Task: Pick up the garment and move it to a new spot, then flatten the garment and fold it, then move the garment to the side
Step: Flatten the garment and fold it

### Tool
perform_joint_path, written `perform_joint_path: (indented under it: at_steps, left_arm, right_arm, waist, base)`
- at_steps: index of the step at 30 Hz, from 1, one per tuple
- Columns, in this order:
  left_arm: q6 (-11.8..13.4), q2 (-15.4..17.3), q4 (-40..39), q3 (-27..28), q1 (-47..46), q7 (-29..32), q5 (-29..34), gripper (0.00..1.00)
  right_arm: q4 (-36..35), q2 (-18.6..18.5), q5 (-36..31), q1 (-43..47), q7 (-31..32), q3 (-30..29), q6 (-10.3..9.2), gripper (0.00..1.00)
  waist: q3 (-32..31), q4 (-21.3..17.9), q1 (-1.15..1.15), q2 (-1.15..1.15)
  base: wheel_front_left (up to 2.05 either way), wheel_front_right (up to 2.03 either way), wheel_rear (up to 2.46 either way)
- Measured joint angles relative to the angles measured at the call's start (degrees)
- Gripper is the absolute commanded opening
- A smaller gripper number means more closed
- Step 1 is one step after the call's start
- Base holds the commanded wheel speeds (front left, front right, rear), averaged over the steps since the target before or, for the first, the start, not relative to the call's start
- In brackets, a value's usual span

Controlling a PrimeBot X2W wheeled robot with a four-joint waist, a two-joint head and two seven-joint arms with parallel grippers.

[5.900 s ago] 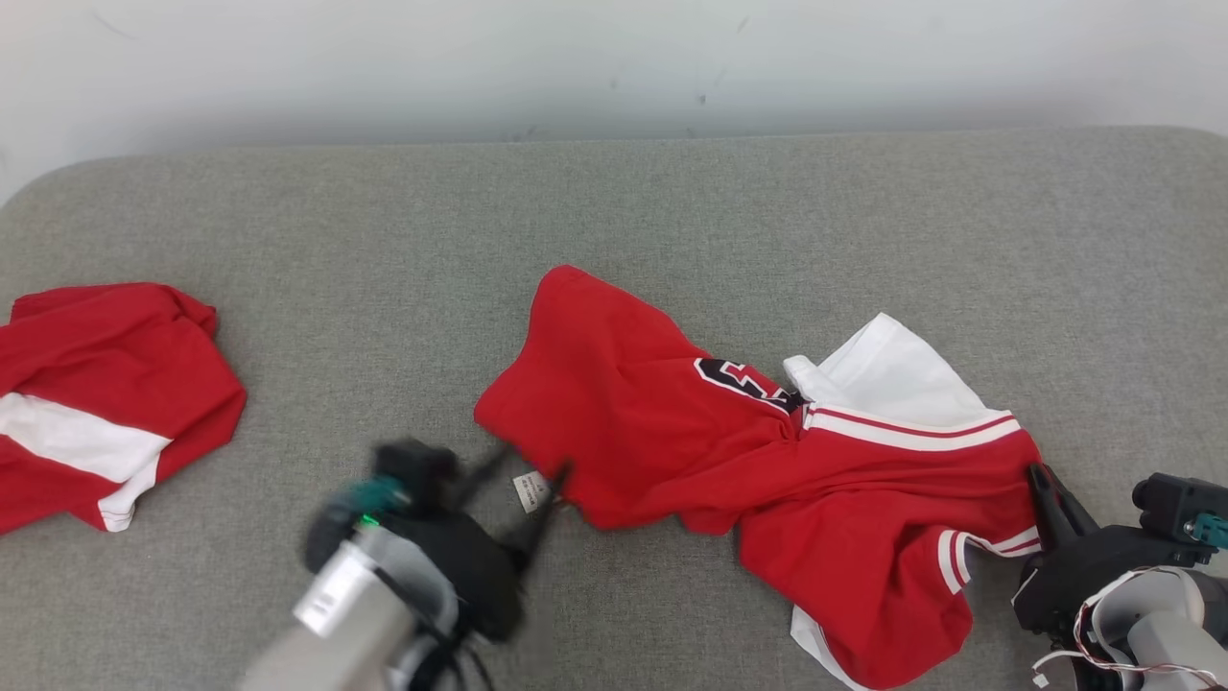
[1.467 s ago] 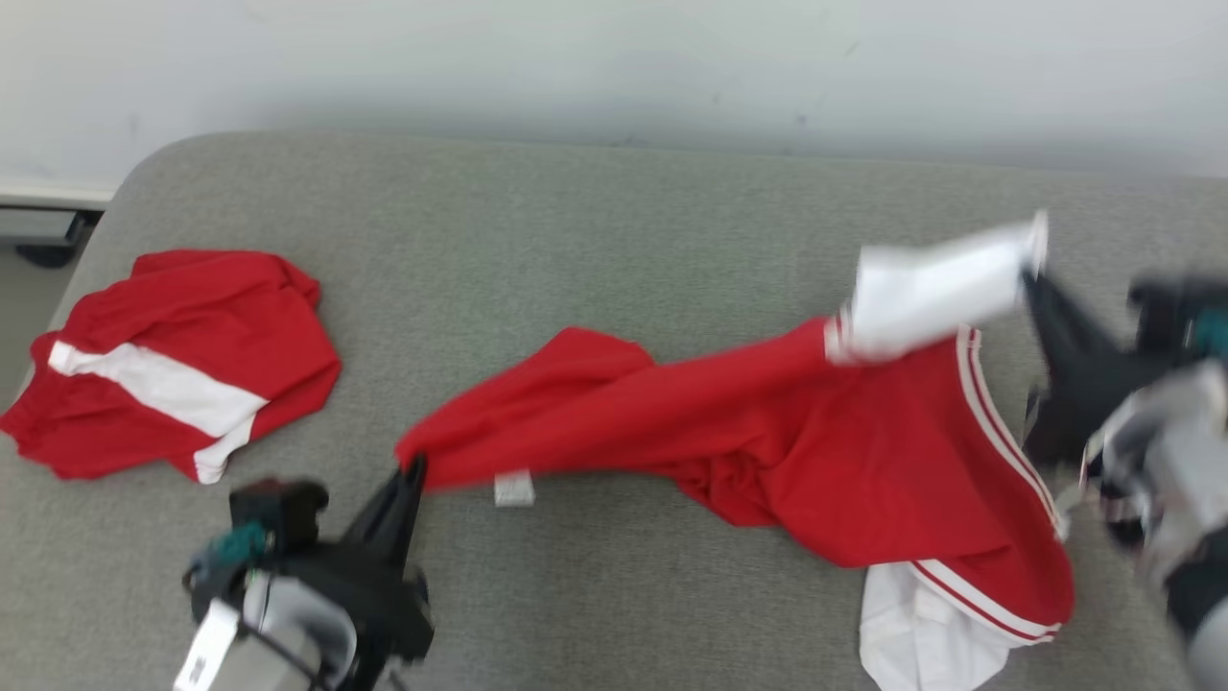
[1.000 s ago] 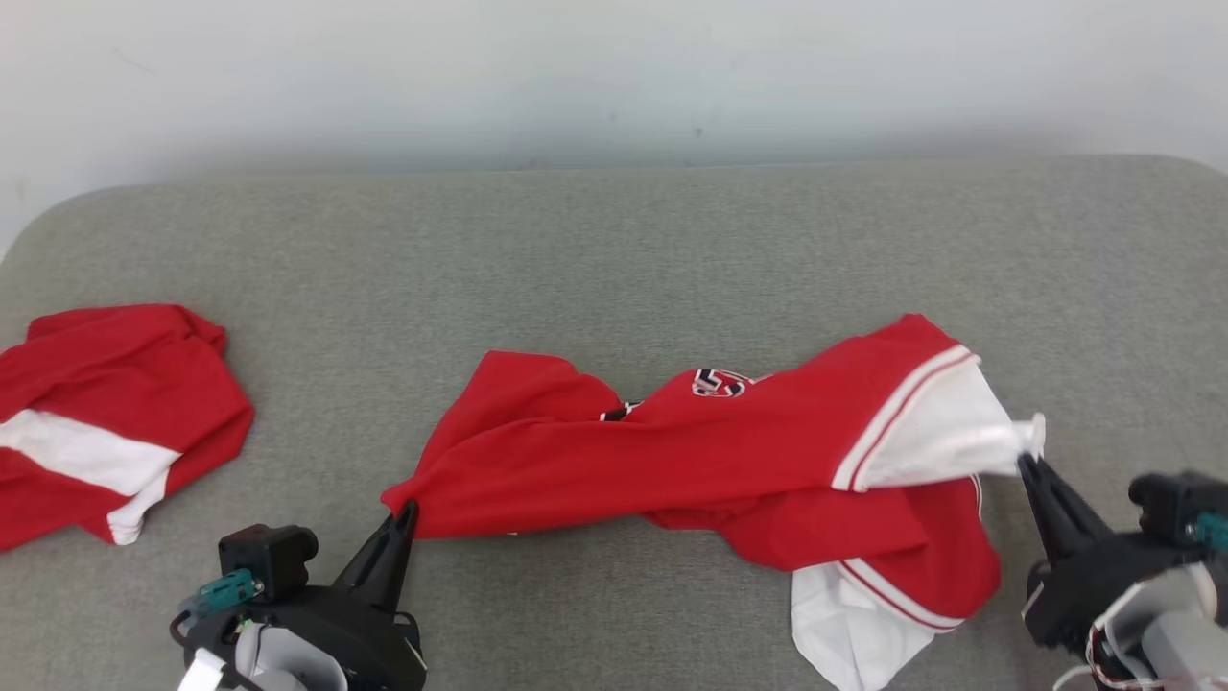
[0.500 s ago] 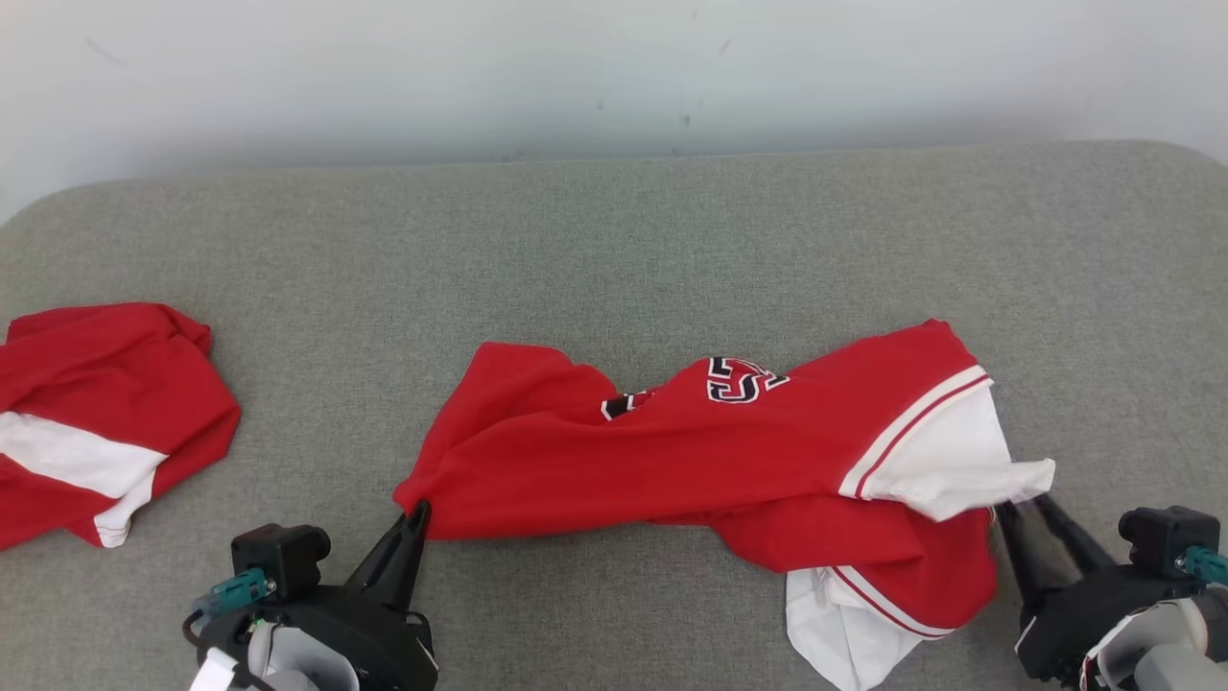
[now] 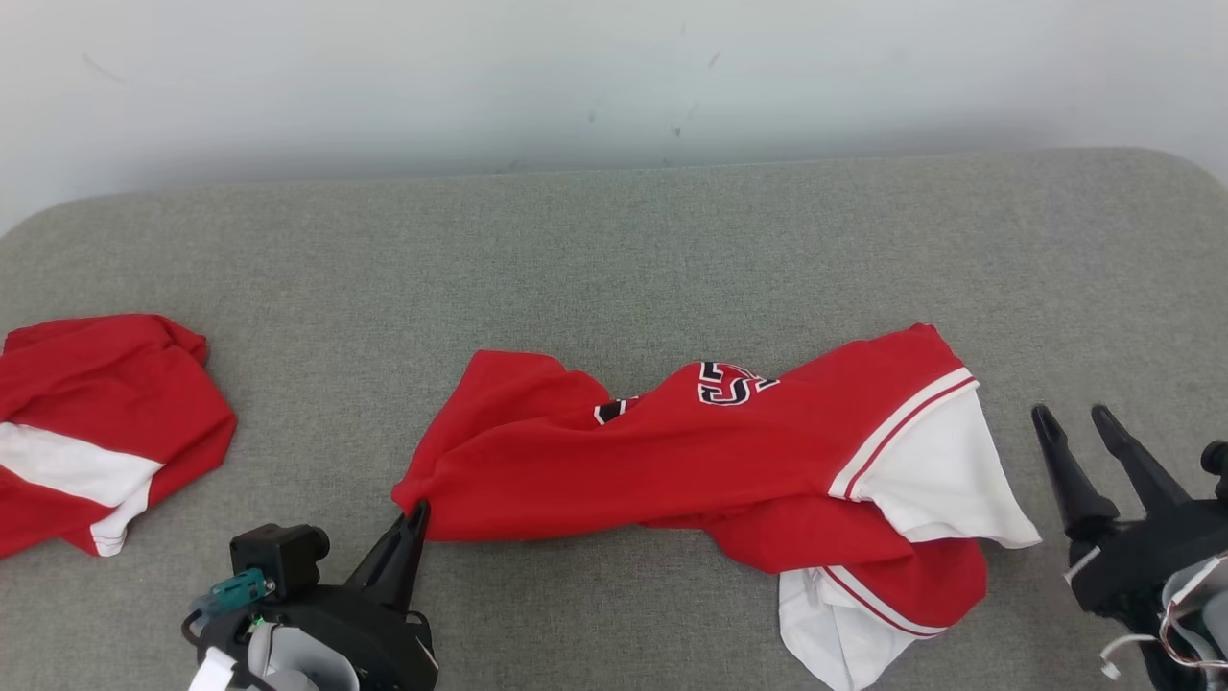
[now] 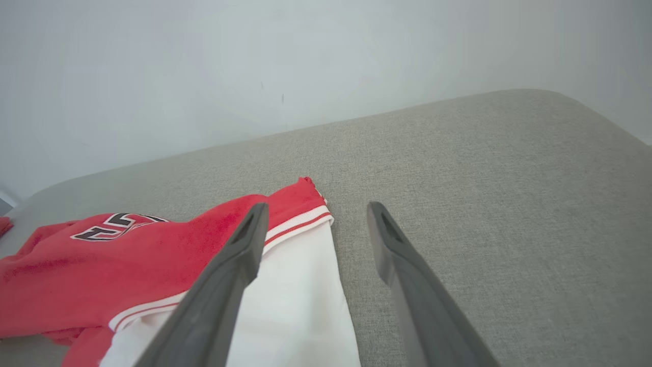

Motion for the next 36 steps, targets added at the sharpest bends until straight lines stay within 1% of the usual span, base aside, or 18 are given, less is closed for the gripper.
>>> perform_joint_path:
  at_steps: [4,6,11,13,19,21,22,23,24,26,29,36]
  left_arm:
    - [0.1,-0.1,-0.1,-0.2,0.0,0.0,0.0,0.00]
    - [0.1,-0.3,-0.2,-0.6,-0.2,0.3,0.2,0.00]
    - [0.4,-0.4,-0.5,-0.8,-1.2,0.3,0.3,0.00]
    - [0.5,-0.4,-0.5,-0.8,-1.1,0.3,0.3,0.00]
    - [0.5,-0.4,-0.7,-0.8,-1.1,0.3,0.3,0.00]
    - [0.5,-0.4,-0.7,-0.8,-1.1,0.3,0.3,0.00]
    - [0.5,-0.4,-0.7,-0.8,-1.1,0.5,0.3,0.00]
    - [0.5,-0.5,-0.8,-0.9,-1.2,0.7,0.3,0.00]
    - [0.5,-0.6,-0.8,-0.9,-1.2,0.7,0.3,0.00]
    - [0.5,-0.8,-0.8,-0.9,-1.3,0.7,0.3,0.00]
    - [0.5,-1.0,-0.8,-0.9,-1.4,0.7,0.3,0.00]
    - [0.6,-0.8,-1.0,-1.0,-1.6,0.7,0.7,0.00]
  right_arm:
    - [2.1,-1.9,-1.5,0.2,5.0,1.8,-0.02,1.00]
    - [2.6,-1.9,-1.3,1.0,7.2,2.0,-0.14,1.00]
    - [3.7,-2.1,-0.3,2.4,13.7,3.7,-1.60,1.00]
    - [3.7,-2.1,-0.3,2.3,14.5,3.8,-1.85,1.00]
    - [3.3,-2.2,0.8,2.0,20.3,5.1,-2.25,1.00]
    - [3.3,-2.1,0.8,1.6,21.7,5.6,-3.03,1.00]
    - [3.3,-2.1,0.8,1.3,22.4,5.8,-3.05,0.91]
    - [3.3,-2.2,0.8,1.0,23.0,6.0,-3.12,0.29]
    - [3.3,-2.3,0.8,0.7,23.5,6.1,-3.13,0.00]
    - [3.3,-2.6,0.2,0.1,24.4,6.6,-3.56,0.00]
    - [3.0,-2.6,0.2,-0.7,25.8,6.7,-3.57,0.00]
    - [2.2,-2.7,0.7,-1.4,26.7,6.4,-3.57,0.00]
  waist:
    - [0.2,0.2,0.00,0.00]
    - [0.3,0.5,0.00,0.00]
    - [0.6,1.4,0.00,0.00]
    - [0.7,1.5,0.00,0.00]
    - [1.0,1.7,0.00,0.00]
    - [1.2,1.7,0.00,0.00]
    - [1.3,1.8,0.00,0.00]
    - [1.5,1.8,0.00,0.00]
    - [1.6,1.9,0.00,0.00]
    - [1.8,2.1,0.00,0.00]
    - [2.1,2.4,0.00,0.00]
    - [2.1,2.5,0.00,0.00]
  base:
    - [0.00,0.00,0.00]
    - [0.00,0.00,0.00]
    - [0.00,0.00,0.00]
    - [0.00,0.00,0.00]
    - [0.00,0.00,0.00]
    - [0.00,0.00,0.00]
    - [0.00,0.00,0.00]
    - [0.00,0.00,0.00]
    - [0.00,0.00,0.00]
    - [0.00,0.00,0.00]
    - [0.00,0.00,0.00]
    - [0.00,0.00,0.00]
